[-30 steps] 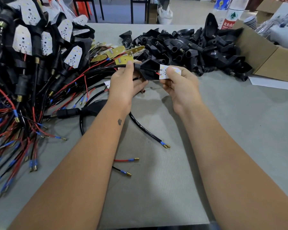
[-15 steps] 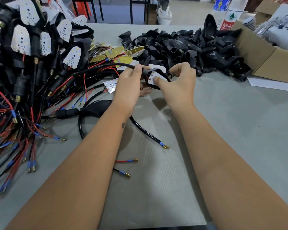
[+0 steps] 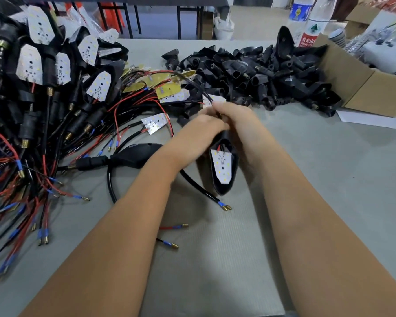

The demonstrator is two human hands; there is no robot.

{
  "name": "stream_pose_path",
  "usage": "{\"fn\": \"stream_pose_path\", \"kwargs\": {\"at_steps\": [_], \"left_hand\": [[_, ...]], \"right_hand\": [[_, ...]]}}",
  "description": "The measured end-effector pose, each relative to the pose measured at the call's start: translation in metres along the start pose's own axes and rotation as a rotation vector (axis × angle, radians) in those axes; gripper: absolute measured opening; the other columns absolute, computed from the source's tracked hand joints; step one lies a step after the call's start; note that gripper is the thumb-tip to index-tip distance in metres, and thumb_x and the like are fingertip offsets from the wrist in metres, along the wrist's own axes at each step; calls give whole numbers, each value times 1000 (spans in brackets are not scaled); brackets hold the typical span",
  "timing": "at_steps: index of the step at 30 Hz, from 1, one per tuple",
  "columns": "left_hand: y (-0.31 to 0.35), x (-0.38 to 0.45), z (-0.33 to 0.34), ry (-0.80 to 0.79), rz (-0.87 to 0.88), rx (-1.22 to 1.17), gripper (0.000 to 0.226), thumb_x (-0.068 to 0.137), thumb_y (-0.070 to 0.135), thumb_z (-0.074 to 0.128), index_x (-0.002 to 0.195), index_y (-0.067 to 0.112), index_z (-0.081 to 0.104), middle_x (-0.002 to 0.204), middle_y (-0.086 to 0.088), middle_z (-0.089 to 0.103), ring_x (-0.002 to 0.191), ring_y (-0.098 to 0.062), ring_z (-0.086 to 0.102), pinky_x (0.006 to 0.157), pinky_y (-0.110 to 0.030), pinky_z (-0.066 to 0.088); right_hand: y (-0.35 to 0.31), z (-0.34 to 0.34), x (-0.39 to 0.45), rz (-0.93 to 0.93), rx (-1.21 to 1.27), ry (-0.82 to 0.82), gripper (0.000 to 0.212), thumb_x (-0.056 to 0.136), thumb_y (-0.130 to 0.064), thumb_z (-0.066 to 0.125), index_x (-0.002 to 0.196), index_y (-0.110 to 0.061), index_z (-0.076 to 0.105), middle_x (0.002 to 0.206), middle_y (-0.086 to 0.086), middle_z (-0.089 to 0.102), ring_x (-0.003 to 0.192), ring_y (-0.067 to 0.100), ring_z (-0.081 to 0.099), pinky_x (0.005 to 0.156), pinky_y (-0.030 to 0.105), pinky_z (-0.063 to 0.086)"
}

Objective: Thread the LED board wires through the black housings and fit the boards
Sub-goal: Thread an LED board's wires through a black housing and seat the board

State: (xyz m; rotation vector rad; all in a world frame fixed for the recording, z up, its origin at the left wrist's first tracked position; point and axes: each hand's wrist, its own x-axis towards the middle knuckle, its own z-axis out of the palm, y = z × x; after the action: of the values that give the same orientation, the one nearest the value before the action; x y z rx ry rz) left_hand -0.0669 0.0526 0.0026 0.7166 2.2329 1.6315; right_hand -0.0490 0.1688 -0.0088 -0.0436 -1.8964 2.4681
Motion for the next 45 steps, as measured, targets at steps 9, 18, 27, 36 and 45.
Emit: {"fn": "stream_pose_path", "kwargs": {"at_steps": [9, 18, 27, 36, 45], "left_hand": [[-20, 14, -8, 183, -50, 7, 44, 99, 47, 43, 80, 16, 67, 66, 1, 67, 50, -7, 53, 49, -19, 41], [-28, 22, -36, 521, 108, -812, 36, 108, 32, 24, 101, 19, 57, 87, -1, 74, 80, -15, 70, 72, -27, 55], [-24, 27, -52, 717, 20, -1002, 34, 107, 17, 28, 83, 14, 51, 61, 4, 65, 54, -7, 58, 60, -22, 50], [-30, 26, -44, 691, 70, -68, 34, 93, 7, 36, 98, 28, 62, 62, 11, 44, 42, -2, 32, 44, -20, 28], [-31, 23, -38, 628, 147, 640, 29, 104, 26, 38, 111, 14, 63, 94, -6, 64, 86, -23, 52, 69, -33, 35]], "right_hand": [[1, -6, 6, -225, -306, 227, 38, 102, -28, 46, 75, -7, 64, 43, -1, 37, 43, 11, 33, 46, 21, 31], [2, -5, 1, -102, -650, -25, 39, 98, -32, 52, 76, -6, 71, 50, 3, 41, 42, 7, 34, 46, 17, 29], [-1, -17, -2, -69, -564, -107, 37, 97, -29, 55, 68, -9, 67, 48, -8, 48, 40, 0, 38, 41, 10, 30], [1, -34, 12, -113, -638, 445, 16, 83, -24, 58, 72, -24, 70, 59, -13, 61, 62, 9, 54, 66, 28, 44], [12, -21, 14, -45, -1476, 393, 34, 91, -29, 49, 123, -20, 58, 128, 9, 49, 124, 32, 38, 102, 37, 30]]}}
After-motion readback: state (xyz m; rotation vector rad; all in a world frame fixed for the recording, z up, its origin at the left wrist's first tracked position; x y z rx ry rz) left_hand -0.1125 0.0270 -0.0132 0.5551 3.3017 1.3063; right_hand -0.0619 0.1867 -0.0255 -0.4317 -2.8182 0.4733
